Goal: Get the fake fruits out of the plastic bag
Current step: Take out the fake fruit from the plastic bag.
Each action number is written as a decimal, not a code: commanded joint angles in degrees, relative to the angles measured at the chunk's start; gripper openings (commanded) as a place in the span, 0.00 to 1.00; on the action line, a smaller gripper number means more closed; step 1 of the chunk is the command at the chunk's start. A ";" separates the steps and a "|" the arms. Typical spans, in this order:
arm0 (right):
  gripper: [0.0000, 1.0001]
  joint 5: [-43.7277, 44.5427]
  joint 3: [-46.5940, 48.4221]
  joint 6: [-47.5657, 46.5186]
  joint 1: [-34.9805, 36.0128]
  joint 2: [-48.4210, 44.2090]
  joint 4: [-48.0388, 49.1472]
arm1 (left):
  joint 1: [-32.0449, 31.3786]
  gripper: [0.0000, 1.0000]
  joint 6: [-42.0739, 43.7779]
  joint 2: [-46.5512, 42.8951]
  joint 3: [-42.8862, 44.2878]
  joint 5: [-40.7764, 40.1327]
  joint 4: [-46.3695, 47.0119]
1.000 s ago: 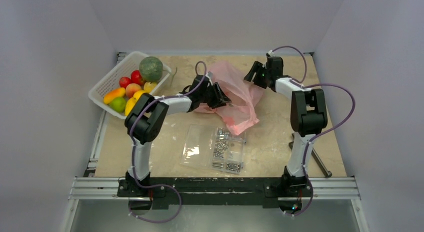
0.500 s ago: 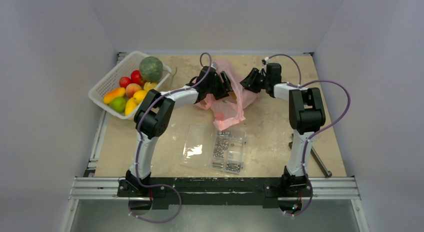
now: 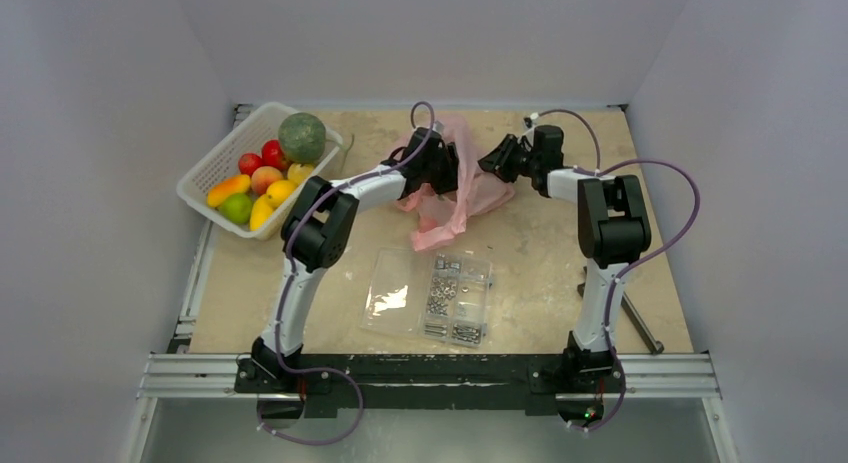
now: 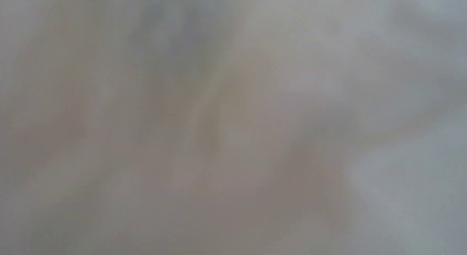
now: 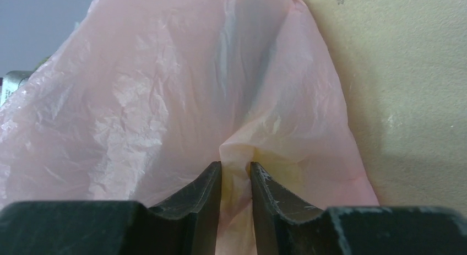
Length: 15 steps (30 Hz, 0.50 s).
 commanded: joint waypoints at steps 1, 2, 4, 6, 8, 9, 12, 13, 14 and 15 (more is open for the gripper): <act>0.25 -3.37 -0.93 4.91 0.35 -0.70 4.85 | -0.44 0.48 -0.59 3.17 2.54 2.73 3.87; 0.24 -3.52 -1.16 5.43 0.34 -0.74 5.21 | -0.44 0.51 -0.57 3.72 3.28 3.00 3.50; 0.23 -3.87 -2.05 6.96 0.35 -0.68 6.29 | -0.53 0.56 -0.55 4.86 5.26 3.11 3.04; 0.19 -4.19 -2.93 7.87 0.32 -0.68 6.79 | -0.55 0.53 -1.04 6.08 6.65 3.67 2.45; 0.15 -4.10 -3.70 7.85 0.30 -1.29 6.82 | -0.52 0.41 -0.46 6.60 7.56 3.32 2.22; 0.13 -3.72 -4.03 7.76 0.30 -1.71 6.66 | -0.56 0.36 0.58 6.50 7.90 2.81 1.67; 0.06 -0.12 -2.36 3.46 -0.07 -2.82 1.79 | -0.48 0.24 5.11 3.29 7.15 0.06 -2.43; 0.04 1.12 -1.39 1.66 -0.13 -3.07 -0.77 | -0.55 0.22 6.81 1.65 6.23 -1.05 -3.28; 0.03 2.12 -0.43 0.31 -0.19 -3.22 -2.05 | -0.44 0.19 8.58 -0.07 5.10 -2.29 -4.08; 0.02 2.95 0.56 -0.96 -0.24 -3.31 -3.01 | -0.38 0.16 10.03 -1.80 3.80 -3.60 -4.74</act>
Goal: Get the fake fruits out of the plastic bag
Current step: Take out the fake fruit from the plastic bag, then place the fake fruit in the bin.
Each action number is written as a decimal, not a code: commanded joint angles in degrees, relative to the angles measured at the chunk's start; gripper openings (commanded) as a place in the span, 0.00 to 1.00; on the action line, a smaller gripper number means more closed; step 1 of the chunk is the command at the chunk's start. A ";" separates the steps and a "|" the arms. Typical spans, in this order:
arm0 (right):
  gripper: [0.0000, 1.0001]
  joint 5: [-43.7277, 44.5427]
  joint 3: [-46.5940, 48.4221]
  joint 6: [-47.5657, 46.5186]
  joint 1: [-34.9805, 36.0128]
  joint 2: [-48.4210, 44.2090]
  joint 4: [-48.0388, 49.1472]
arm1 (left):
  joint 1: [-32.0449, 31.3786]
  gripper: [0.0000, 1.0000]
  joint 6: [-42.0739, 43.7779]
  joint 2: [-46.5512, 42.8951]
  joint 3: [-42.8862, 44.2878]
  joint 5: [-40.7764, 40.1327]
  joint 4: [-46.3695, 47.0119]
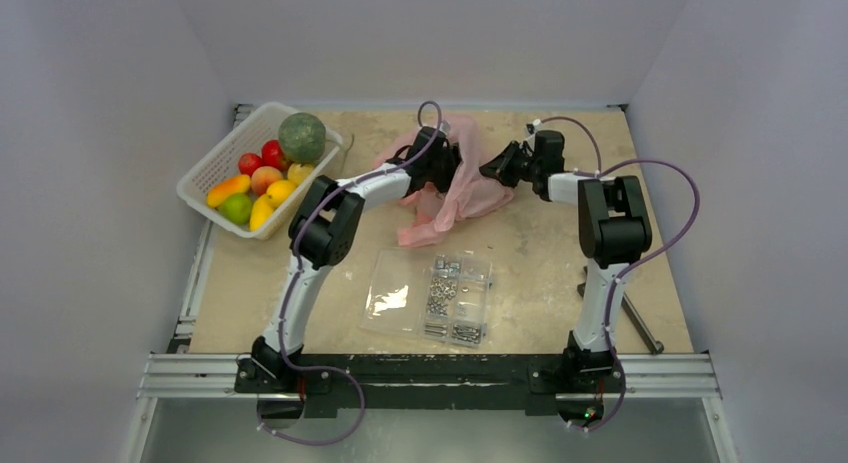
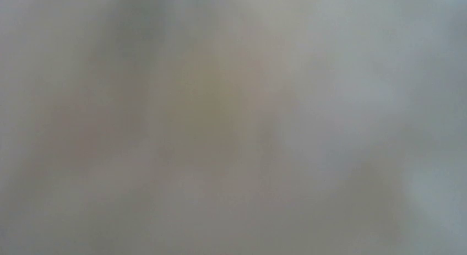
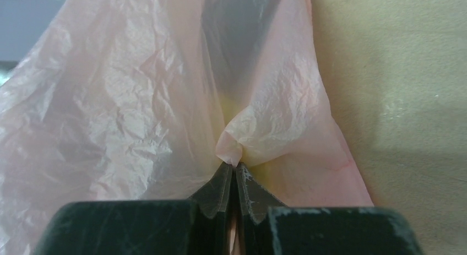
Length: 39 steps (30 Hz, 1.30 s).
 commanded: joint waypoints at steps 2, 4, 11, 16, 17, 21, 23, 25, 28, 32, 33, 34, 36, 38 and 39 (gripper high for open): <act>0.01 4.76 5.59 -8.38 -0.07 -3.15 -8.94 | 0.12 0.12 10.68 -10.33 -5.69 -7.62 -5.55; 0.01 6.35 7.19 -11.32 -0.28 -3.25 -11.08 | 0.34 0.10 13.33 -13.95 -8.93 -10.00 -6.38; 0.00 8.74 10.77 -21.05 -0.57 -2.85 -16.02 | 0.60 0.04 17.92 -24.67 -17.77 -12.86 -6.92; 0.00 11.05 8.87 -25.69 -0.49 -3.71 -15.17 | 0.79 0.04 18.93 -30.83 -21.33 -11.97 -7.77; 0.00 11.03 8.48 -25.61 -0.44 -3.87 -14.94 | 0.79 0.04 19.29 -32.16 -22.03 -11.93 -8.33; 0.00 14.92 8.63 -25.61 -0.43 -4.41 -17.51 | 0.99 0.04 21.35 -40.44 -26.19 -11.68 -11.44; 0.00 15.26 8.41 -25.22 -0.40 -4.85 -18.11 | 1.61 0.04 22.11 -45.33 -29.22 -11.46 -13.07; 0.00 15.30 7.71 -25.09 -0.26 -5.65 -17.98 | 3.19 0.04 22.32 -50.14 -31.99 -10.46 -15.61; 0.00 15.68 6.46 -25.15 0.10 -7.22 -17.58 | 6.33 0.04 23.35 -57.31 -35.01 -9.29 -20.71; 0.00 15.92 5.42 -25.30 1.11 -8.84 -16.92 | 12.39 0.05 24.64 -66.22 -38.65 -8.71 -27.30; 0.00 16.11 5.50 -25.60 1.60 -9.07 -16.93 | 14.47 0.05 25.39 -68.03 -38.99 -9.49 -29.06; 0.00 16.21 5.73 -25.84 2.09 -9.17 -16.96 | 15.80 0.05 25.87 -69.53 -39.19 -10.12 -30.67; 0.00 16.12 6.32 -26.11 2.73 -9.18 -16.93 | 18.89 0.05 27.20 -71.37 -39.21 -11.14 -32.98; 0.00 15.67 6.83 -26.15 3.22 -8.89 -16.68 | 22.30 0.01 27.22 -70.98 -38.33 -11.18 -35.43; 0.00 15.28 7.05 -26.07 3.41 -8.71 -16.57 | 24.00 0.00 27.20 -70.51 -37.74 -11.26 -36.56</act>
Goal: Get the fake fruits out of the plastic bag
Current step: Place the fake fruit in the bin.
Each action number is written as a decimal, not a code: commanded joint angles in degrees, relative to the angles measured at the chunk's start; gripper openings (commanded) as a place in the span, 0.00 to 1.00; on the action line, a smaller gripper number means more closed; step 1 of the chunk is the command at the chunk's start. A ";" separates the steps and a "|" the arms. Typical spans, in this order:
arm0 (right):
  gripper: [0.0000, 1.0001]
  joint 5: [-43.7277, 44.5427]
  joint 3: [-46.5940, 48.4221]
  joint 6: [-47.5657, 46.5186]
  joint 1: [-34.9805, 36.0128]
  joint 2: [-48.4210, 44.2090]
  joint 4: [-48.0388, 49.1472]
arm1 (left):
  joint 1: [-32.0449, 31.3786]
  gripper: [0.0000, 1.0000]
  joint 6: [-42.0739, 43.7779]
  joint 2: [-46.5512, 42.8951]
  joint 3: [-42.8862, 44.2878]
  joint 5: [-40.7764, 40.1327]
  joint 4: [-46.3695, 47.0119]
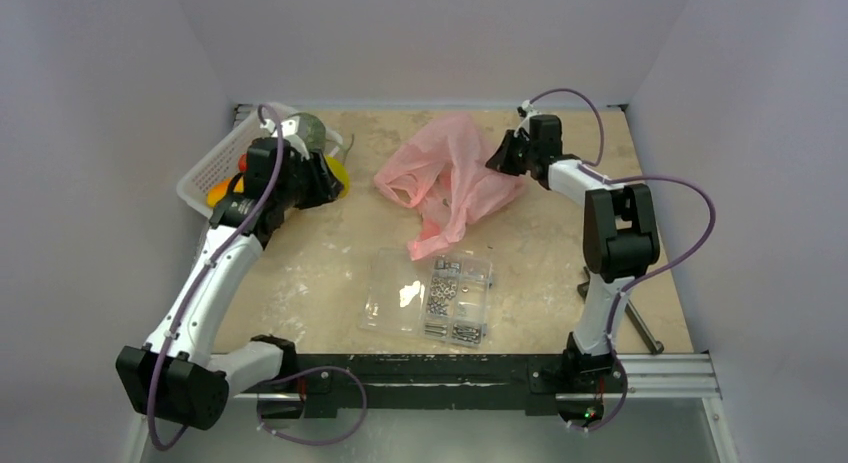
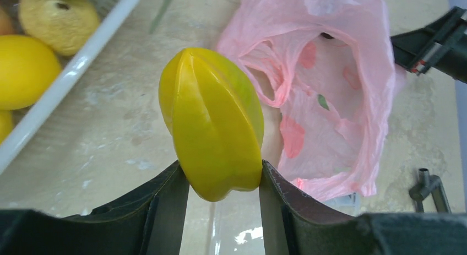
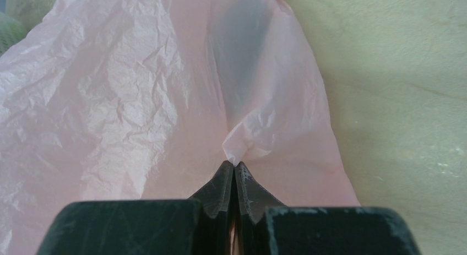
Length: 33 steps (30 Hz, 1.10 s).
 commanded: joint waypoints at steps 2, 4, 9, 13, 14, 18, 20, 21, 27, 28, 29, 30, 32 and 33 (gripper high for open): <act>0.00 -0.65 1.49 -0.93 1.45 -0.94 1.81 | 7.86 0.00 2.62 1.63 1.92 -1.31 -7.10; 0.00 -1.36 1.96 -0.51 1.50 -0.11 2.10 | 10.71 0.00 2.41 3.27 3.01 -1.83 -6.50; 0.00 -2.34 3.83 -0.27 1.73 1.69 1.19 | 17.84 0.00 2.22 12.20 8.60 -3.69 -6.56; 0.00 -2.65 4.38 -0.18 1.81 1.82 1.38 | 22.55 0.00 2.69 17.18 10.20 -9.00 -6.65; 0.00 -2.76 4.51 -0.15 1.78 1.92 1.29 | 23.37 0.00 3.36 17.56 9.88 -9.84 -5.76; 0.00 -2.97 5.17 -0.25 1.80 2.30 1.14 | 25.02 0.00 5.28 20.58 11.62 -11.57 -7.06; 0.00 -2.60 5.62 -0.66 1.83 2.53 0.60 | 25.19 0.05 6.78 21.48 11.81 -13.52 -7.43; 0.00 -2.47 5.73 -0.82 1.83 2.60 0.44 | 25.22 0.08 7.45 21.98 11.85 -14.85 -7.45; 0.00 -2.19 6.59 -1.69 1.96 2.91 -0.99 | 26.07 0.57 8.78 23.07 12.85 -17.72 -9.69; 0.00 -1.87 6.78 -2.02 2.07 2.87 -1.24 | 26.34 0.61 8.71 22.94 12.86 -17.86 -9.76; 0.00 -1.29 7.06 -2.42 2.26 2.83 -1.27 | 26.56 0.64 8.56 22.76 12.96 -17.97 -9.96; 0.02 -0.40 7.34 -2.95 2.61 2.82 -2.90 | 26.63 0.67 8.53 22.59 12.86 -17.94 -10.02; 0.09 2.34 8.69 -4.28 3.23 2.99 -6.44 | 26.59 0.71 8.30 22.45 13.01 -17.29 -10.43; 0.12 3.69 9.35 -5.30 3.44 3.03 -8.05 | 26.62 0.72 8.00 22.33 13.14 -16.78 -10.77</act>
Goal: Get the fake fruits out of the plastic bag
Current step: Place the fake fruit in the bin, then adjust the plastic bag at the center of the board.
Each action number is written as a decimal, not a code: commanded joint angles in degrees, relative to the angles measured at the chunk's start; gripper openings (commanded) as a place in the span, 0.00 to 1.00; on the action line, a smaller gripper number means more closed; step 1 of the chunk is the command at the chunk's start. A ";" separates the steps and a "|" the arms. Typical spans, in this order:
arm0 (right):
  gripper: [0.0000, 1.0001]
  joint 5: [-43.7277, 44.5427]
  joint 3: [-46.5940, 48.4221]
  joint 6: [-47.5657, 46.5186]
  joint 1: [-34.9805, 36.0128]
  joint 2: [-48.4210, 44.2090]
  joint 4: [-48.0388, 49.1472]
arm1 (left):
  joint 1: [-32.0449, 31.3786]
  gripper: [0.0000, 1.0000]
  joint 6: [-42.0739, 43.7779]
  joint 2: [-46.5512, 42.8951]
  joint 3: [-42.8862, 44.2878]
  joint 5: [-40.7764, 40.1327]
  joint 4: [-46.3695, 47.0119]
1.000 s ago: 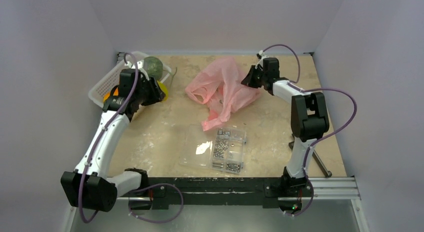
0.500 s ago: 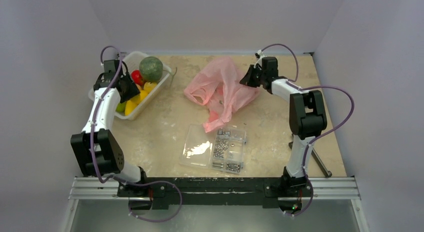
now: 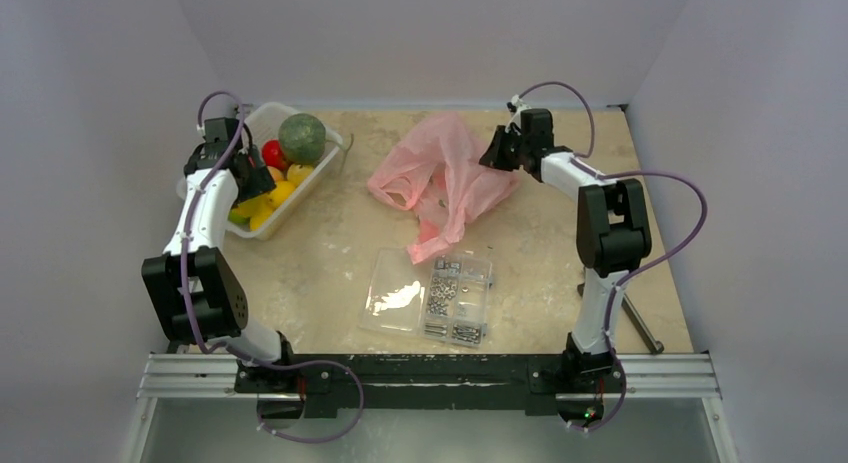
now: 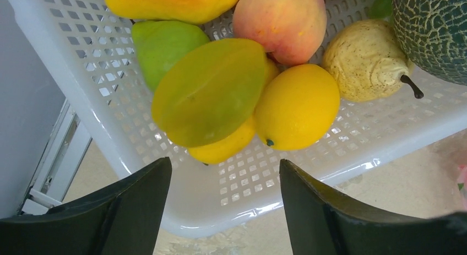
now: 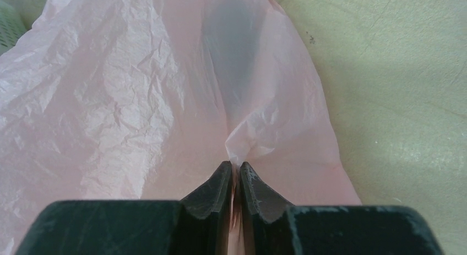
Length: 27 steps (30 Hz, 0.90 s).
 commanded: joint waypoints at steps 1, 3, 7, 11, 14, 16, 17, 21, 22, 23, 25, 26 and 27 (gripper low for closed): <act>0.15 5.87 4.40 -4.56 1.49 -0.44 -6.13 | 0.53 0.72 0.40 -1.36 2.50 0.13 -0.78; 0.23 8.71 4.45 -5.59 1.64 -1.53 -7.38 | 0.55 0.72 0.20 -2.91 1.75 1.99 0.07; 0.36 14.13 6.22 -7.67 1.65 -3.42 -11.86 | 0.28 0.72 -0.46 -7.90 -1.26 10.34 3.49; 0.51 19.27 7.14 -8.53 2.10 -5.46 -15.70 | -1.86 0.72 -1.28 -10.44 -3.09 18.25 5.75; 0.64 24.11 7.68 -8.39 2.57 -7.37 -17.89 | -4.79 0.72 -0.95 -11.84 -3.14 20.07 5.40; 0.72 27.21 8.22 -8.45 3.63 -8.96 -19.39 | -7.07 0.72 -0.95 -12.77 -3.64 21.10 6.14; 0.75 28.76 8.40 -8.56 4.27 -9.97 -20.05 | -8.36 0.72 -0.95 -13.15 -3.78 21.89 6.44; 0.81 32.01 8.90 -10.27 7.62 -15.21 -22.45 | -12.43 0.71 -2.01 -13.98 -4.72 27.50 8.35; 0.81 31.78 8.78 -10.71 8.58 -16.59 -23.03 | -13.22 0.71 -2.42 -14.07 -5.19 29.09 9.12; 0.83 31.29 8.34 -11.40 9.98 -18.20 -23.33 | -13.90 0.71 -2.71 -13.95 -5.27 30.43 9.49; 0.87 30.73 6.74 -12.95 13.74 -20.87 -23.28 | -15.18 0.71 -3.20 -13.72 -5.29 32.95 9.95; 0.88 30.53 6.16 -13.76 15.89 -21.90 -23.58 | -15.63 0.71 -3.68 -13.69 -5.40 34.58 10.52; 0.89 30.07 5.50 -14.47 17.96 -22.61 -23.83 | -16.00 0.71 -4.48 -13.62 -5.71 36.12 11.23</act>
